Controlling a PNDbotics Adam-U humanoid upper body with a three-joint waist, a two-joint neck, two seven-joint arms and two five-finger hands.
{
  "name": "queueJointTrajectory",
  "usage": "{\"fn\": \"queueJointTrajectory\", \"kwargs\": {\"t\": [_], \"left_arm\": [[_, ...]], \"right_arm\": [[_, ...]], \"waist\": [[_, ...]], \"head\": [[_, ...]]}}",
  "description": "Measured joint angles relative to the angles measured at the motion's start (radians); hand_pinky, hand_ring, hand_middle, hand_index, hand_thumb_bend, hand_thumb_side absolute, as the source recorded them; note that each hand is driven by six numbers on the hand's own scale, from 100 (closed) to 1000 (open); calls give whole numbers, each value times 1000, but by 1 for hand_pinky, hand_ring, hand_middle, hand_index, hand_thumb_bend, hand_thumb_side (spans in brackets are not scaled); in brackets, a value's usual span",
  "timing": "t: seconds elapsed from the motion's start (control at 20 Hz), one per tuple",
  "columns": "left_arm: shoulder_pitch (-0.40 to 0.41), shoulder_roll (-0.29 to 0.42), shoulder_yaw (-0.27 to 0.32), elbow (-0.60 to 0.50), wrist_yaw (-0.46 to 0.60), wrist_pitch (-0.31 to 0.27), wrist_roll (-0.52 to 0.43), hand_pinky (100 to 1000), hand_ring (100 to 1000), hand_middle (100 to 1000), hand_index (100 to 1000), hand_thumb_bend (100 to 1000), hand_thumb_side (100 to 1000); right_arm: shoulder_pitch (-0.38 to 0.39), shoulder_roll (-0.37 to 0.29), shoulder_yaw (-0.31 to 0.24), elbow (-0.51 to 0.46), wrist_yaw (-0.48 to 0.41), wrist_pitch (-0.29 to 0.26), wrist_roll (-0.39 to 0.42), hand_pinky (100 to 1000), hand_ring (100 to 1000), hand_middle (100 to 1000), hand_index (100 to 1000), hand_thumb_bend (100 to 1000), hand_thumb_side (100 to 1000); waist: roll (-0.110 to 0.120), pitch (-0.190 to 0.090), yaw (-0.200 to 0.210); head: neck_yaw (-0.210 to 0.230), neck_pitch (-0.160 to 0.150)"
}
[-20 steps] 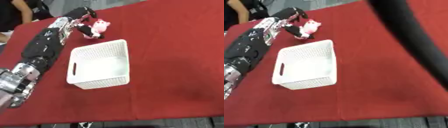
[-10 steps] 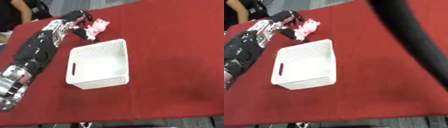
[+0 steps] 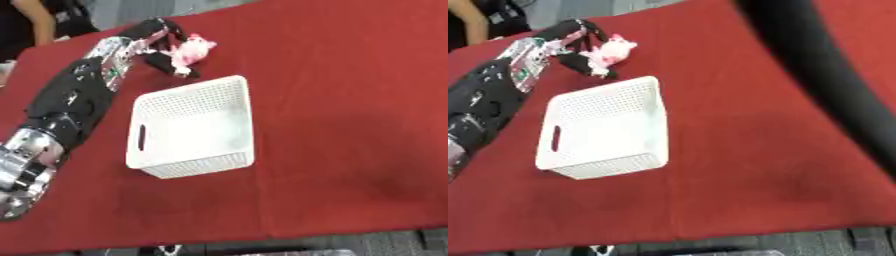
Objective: Pick up objects on the table and place them in the box.
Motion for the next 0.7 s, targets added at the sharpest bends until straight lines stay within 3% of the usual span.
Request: {"fn": "queueJointTrajectory", "kwargs": {"t": [0.55, 0.65, 0.7], "left_arm": [[-52, -8, 76, 68, 1, 33, -123, 496, 623, 730, 798, 738, 643], [-53, -12, 87, 78, -3, 44, -145, 490, 617, 717, 791, 687, 634], [-53, -13, 90, 82, -5, 48, -157, 470, 603, 687, 773, 630, 589]], "right_arm": [[-7, -1, 3, 0, 0, -4, 4, 606, 705, 815, 773, 142, 810], [-7, -1, 5, 0, 0, -4, 4, 605, 704, 815, 772, 147, 805], [-7, -1, 5, 0, 0, -4, 4, 605, 704, 815, 772, 148, 805]], "waist": [[0, 9, -12], [0, 12, -14], [0, 12, -15]], "head": [[3, 0], [5, 0], [6, 0]]}}
